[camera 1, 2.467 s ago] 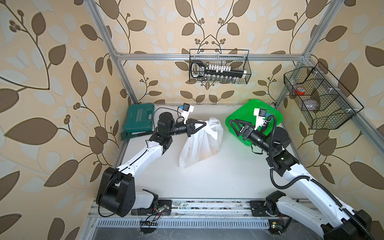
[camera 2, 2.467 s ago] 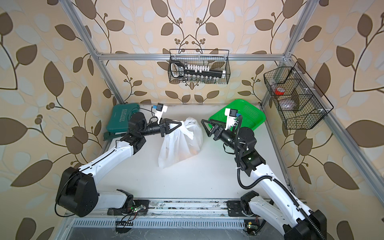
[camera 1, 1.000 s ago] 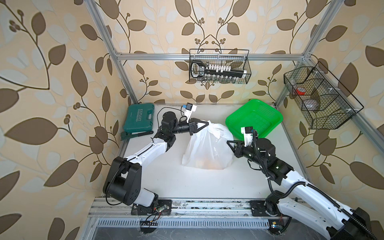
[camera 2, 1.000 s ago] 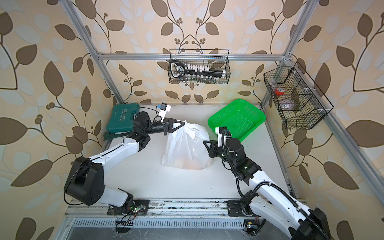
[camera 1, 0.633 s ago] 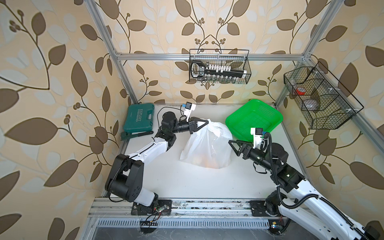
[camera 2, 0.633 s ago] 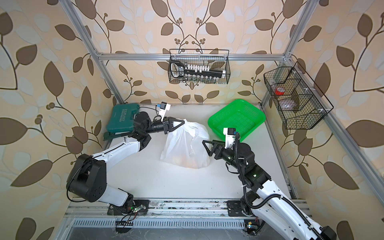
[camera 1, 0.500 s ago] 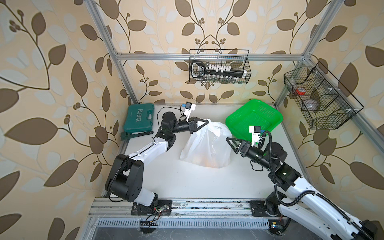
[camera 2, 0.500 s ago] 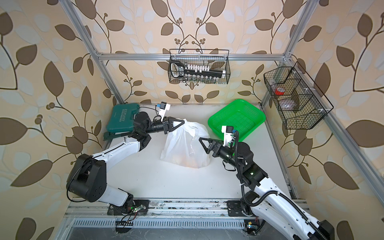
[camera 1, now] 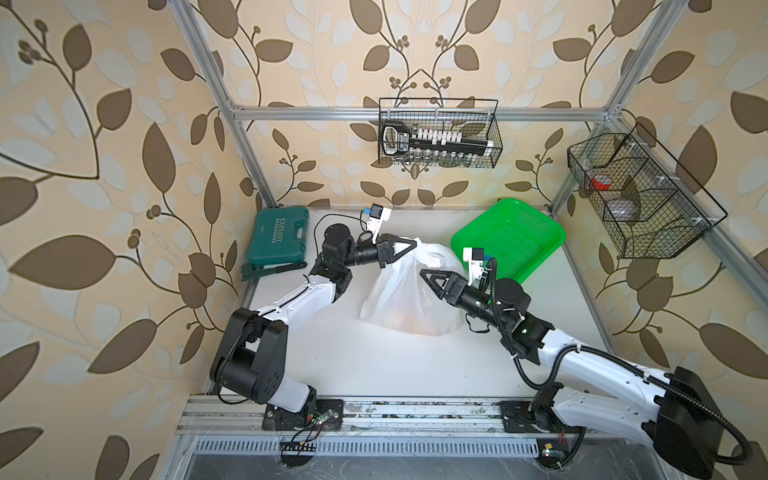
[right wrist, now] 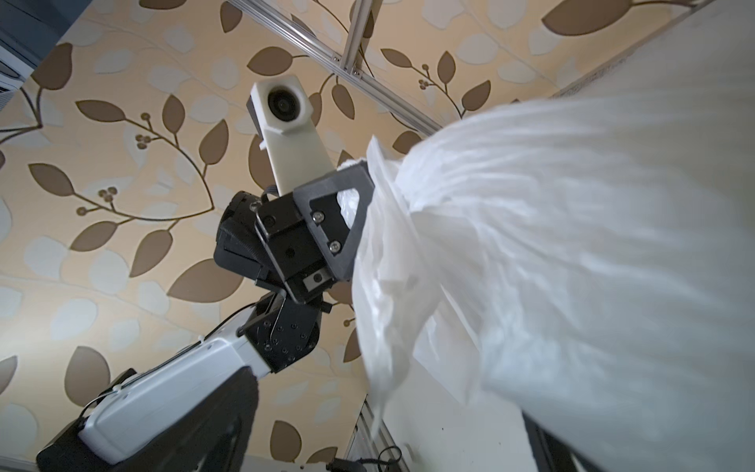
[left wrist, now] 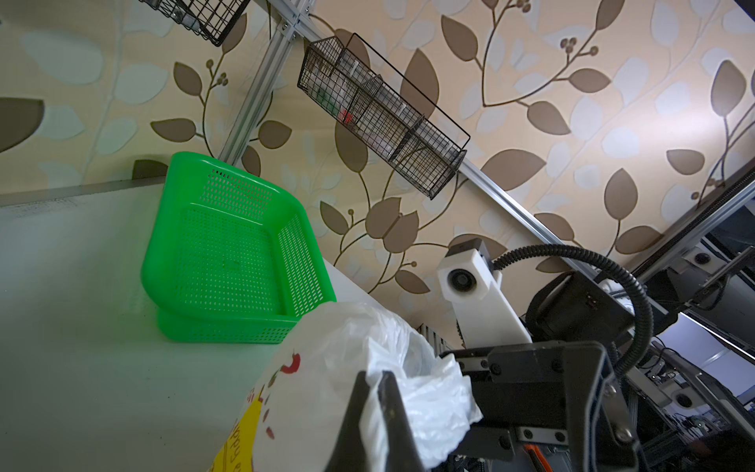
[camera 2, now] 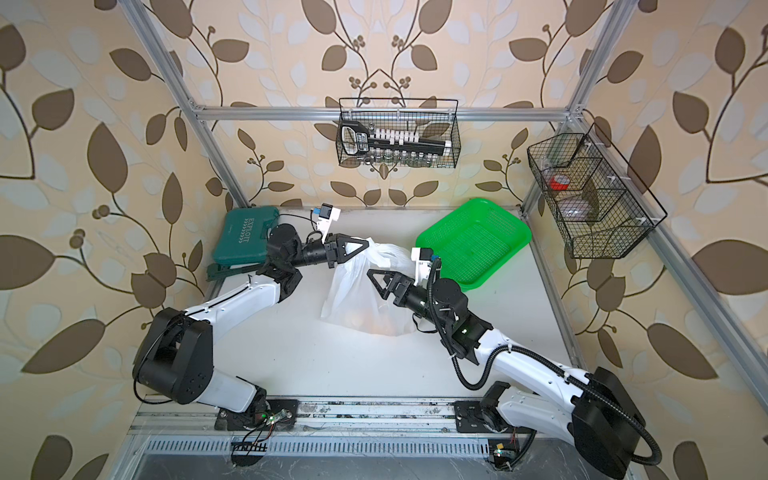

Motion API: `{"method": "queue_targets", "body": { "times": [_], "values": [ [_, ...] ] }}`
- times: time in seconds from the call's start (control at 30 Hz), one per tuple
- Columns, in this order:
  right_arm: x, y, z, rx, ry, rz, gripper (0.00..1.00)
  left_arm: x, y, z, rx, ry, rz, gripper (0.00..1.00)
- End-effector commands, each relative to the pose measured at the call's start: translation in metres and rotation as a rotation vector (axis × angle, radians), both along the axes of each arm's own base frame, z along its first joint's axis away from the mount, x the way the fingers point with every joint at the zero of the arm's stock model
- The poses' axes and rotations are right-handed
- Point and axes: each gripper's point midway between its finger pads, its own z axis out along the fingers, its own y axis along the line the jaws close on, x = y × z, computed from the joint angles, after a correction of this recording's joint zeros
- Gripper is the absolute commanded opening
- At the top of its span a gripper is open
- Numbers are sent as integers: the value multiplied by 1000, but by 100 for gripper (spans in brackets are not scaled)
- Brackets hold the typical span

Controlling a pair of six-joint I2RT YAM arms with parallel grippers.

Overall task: Place the pears into plastic bags & tie knots
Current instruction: Tie the plastic bag at the center of the board.

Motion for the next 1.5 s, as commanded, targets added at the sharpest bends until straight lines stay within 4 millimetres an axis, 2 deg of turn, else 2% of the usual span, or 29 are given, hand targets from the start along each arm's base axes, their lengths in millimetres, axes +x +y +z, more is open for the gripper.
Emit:
{"method": "queue_targets", "body": {
  "times": [0.0,0.1,0.13,0.27,0.5,0.63,0.8,0.9,1.1,1.27,1.33,1.37,1.47],
  "values": [
    [24,-6,44,93,-118,-81,99,-13,4,18,-24,-70,-26,0],
    [33,-5,58,135,-168,-82,99,-14,4,17,-23,-68,-31,0],
    [41,-12,62,142,-183,-100,99,-15,4,16,-21,-66,-32,0],
    [43,-10,78,177,-246,-73,99,-15,3,15,-18,-65,-40,0],
    [57,5,64,226,-219,0,99,-16,1,14,-16,-57,-64,0],
    [64,14,66,261,-209,48,99,-17,1,14,-14,-57,-73,0],
    [51,10,94,282,-313,90,97,-19,0,12,-1,-56,-82,0],
    [43,6,101,241,-348,84,96,-19,-1,9,16,-59,-78,0],
    [25,1,84,133,-282,96,96,-17,0,5,33,-65,-62,0],
    [5,-19,59,-11,-182,47,96,-17,0,5,34,-67,-62,0],
    [-2,-24,48,-51,-126,46,96,-17,0,7,31,-71,-62,0],
    [-7,-25,44,-65,-114,52,96,-23,2,19,22,-102,-61,0],
    [-19,-30,36,-79,-75,56,96,-23,2,22,25,-109,-59,0]
  ]
}}
